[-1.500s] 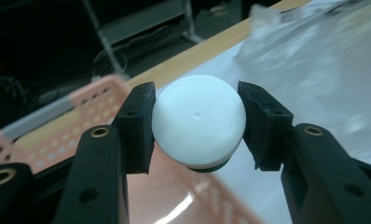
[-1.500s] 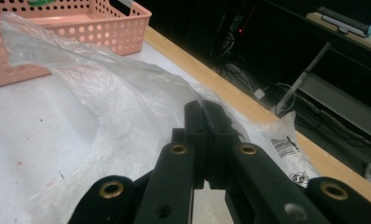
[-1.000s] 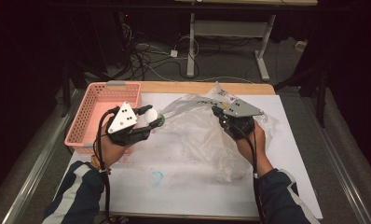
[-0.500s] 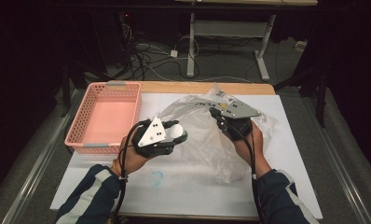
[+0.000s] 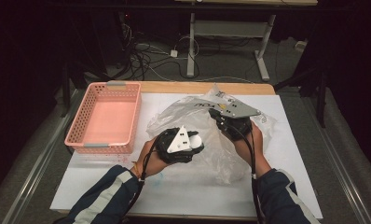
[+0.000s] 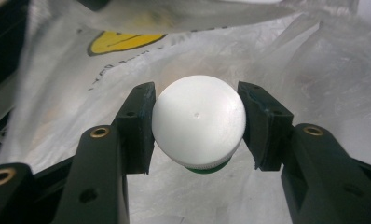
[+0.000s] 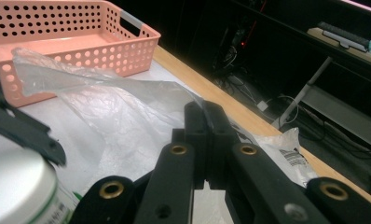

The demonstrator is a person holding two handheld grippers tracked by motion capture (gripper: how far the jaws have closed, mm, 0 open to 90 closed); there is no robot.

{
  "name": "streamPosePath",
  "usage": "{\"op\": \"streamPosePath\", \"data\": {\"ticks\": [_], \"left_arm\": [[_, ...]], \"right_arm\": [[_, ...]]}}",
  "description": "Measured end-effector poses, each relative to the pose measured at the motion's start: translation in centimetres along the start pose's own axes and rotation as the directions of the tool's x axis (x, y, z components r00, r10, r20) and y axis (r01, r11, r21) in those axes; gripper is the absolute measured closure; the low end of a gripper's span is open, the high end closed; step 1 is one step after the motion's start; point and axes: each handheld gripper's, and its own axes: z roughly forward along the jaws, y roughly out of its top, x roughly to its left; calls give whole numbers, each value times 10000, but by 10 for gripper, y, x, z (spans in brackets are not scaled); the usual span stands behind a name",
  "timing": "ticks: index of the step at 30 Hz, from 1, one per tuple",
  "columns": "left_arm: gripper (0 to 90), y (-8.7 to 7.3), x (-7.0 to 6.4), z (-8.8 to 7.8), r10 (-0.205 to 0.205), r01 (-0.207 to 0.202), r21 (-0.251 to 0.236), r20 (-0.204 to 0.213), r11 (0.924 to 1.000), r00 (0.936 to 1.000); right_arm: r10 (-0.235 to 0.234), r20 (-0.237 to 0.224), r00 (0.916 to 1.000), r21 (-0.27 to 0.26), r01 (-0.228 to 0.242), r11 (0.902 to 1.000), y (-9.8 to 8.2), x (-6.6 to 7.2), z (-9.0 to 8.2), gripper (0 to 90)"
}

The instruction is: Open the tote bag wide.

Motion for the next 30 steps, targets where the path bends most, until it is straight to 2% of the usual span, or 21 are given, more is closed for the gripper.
{"op": "streamPosePath", "data": {"ticks": [4, 9, 10, 14, 17, 18, 20, 22, 23, 24, 25, 28, 30], "left_arm": [[482, -3, -1, 10, 12, -12, 199, -35, 9998, 10000], [482, -6, -1, 23, -48, 48, 468, 12, 9989, 10000], [482, -8, 0, 29, -163, 160, 526, 58, 9985, 9998], [482, -10, 0, 41, -166, 166, 721, 1, 9973, 9999], [482, -13, 2, 56, -154, 171, 850, -198, 9962, 9997], [482, -14, 4, 66, -151, 193, 937, -459, 9954, 9988], [482, -16, 9, 75, -581, 615, 734, -475, 9954, 9972], [481, -18, 10, 81, -603, 637, 743, -468, 9952, 9971], [480, -19, 11, 86, -522, 579, 852, -681, 9947, 9963], [480, -20, 12, 90, -576, 655, 887, -889, 9939, 9944], [480, -21, 13, 94, -769, 845, 888, -862, 9925, 9933], [458, -23, 14, 96, -824, 907, 948, -886, 9914, 9927], [368, -22, 13, 93, -935, 1028, 821, -1095, 9913, 9896]], "right_arm": [[124, -96, 9999, 55, -123, 9999, -1, -2, 1, 900], [64, -123, 9999, 47, -64, 10000, -1, -1, 0, 900], [91, -167, 9998, 13, -91, 10000, -1, -1, 0, 900], [122, -265, 9996, 21, -121, 9999, 0, 1, 0, 900], [145, -333, 9993, 50, -144, 9999, 0, 2, 0, 900], [140, -365, 9992, 49, -138, 9999, 0, 2, 0, 900], [170, -410, 9990, 84, -166, 9998, 0, 3, 0, 900], [195, -450, 9988, 115, -190, 9998, 0, 3, 1, 900], [195, -440, 9988, 145, -188, 9997, -1, 3, 1, 900], [195, -450, 9988, 167, -188, 9997, -1, 2, 1, 900], [195, -450, 9988, 167, -188, 9997, -1, 2, 1, 900], [258, -431, 9987, 188, -250, 9995, -2, 0, 2, 900], [304, -436, 9986, 223, -294, 9993, -3, -1, 3, 900]]}}
